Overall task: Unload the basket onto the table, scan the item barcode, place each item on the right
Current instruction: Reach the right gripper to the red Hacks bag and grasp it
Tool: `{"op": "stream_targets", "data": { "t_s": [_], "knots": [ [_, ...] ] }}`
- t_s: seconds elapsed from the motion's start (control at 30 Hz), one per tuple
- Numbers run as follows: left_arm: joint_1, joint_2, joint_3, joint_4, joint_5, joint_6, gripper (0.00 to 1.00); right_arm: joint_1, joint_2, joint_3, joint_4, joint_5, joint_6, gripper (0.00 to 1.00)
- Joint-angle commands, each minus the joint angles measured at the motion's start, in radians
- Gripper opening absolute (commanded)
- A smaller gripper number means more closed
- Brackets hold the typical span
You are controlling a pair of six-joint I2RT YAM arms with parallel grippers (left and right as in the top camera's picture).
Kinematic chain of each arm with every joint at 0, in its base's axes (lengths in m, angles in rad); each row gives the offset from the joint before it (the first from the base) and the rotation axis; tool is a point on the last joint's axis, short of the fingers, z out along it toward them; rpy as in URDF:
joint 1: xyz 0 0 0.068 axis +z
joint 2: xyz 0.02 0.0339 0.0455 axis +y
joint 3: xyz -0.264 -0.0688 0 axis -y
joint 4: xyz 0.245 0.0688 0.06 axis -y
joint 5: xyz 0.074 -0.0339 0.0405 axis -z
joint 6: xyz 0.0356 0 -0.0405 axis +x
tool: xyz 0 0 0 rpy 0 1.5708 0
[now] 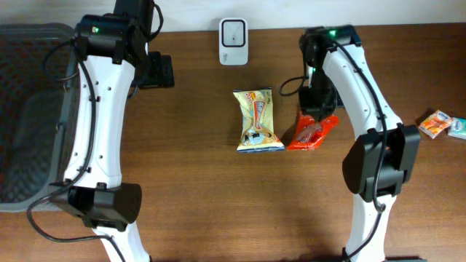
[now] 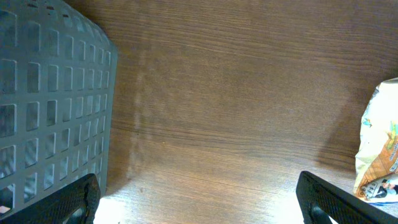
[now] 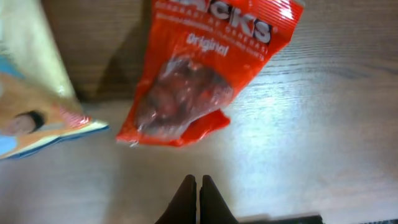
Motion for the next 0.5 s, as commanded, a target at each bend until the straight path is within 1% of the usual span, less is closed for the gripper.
{"op": "stream_targets", "data": {
  "t_s": [0.0,0.1,0.17,0.23,0.27,0.33,0.4,0.43,0.47],
  "knots": [
    [0.002,-0.001,0.005,0.002,0.007,0.005,0.99,-0.015,-0.005,-0.119,0.093,0.016,0.013,0.05],
    [0.002,-0.001,0.005,0.002,0.007,0.005,0.99,-0.012,-0.005,-0.283,0.264,0.013,0.026,0.11],
    [0.002,-0.001,0.005,0.002,0.007,0.005,0.99,-0.014,-0.004,-0.414,0.386,0.012,0.042,0.12],
    [0.002,-0.001,0.005,0.002,0.007,0.005,0.99,-0.013,-0.004,-0.486,0.431,-0.006,0.042,0.11],
    [0.002,-0.001,0.005,0.002,0.007,0.005,0.99,-0.013,-0.004,-0.489,0.421,-0.014,0.041,0.07],
    [0.002,-0.001,0.005,0.002,0.007,0.005,0.99,-0.014,-0.005,-0.460,0.376,-0.012,0.026,0.07],
    [0.002,-0.001,0.005,0.002,0.007,0.005,0.99,-0.026,-0.005,-0.368,0.288,-0.006,0.023,0.07],
    [0.002,-0.001,0.005,0.002,0.007,0.005,0.99,-0.032,-0.005,-0.313,0.239,-0.007,0.023,0.09],
    [0.002,-0.001,0.005,0.002,0.007,0.005,0.99,-0.035,-0.005,-0.282,0.208,-0.006,0.023,0.20]
  ]
}}
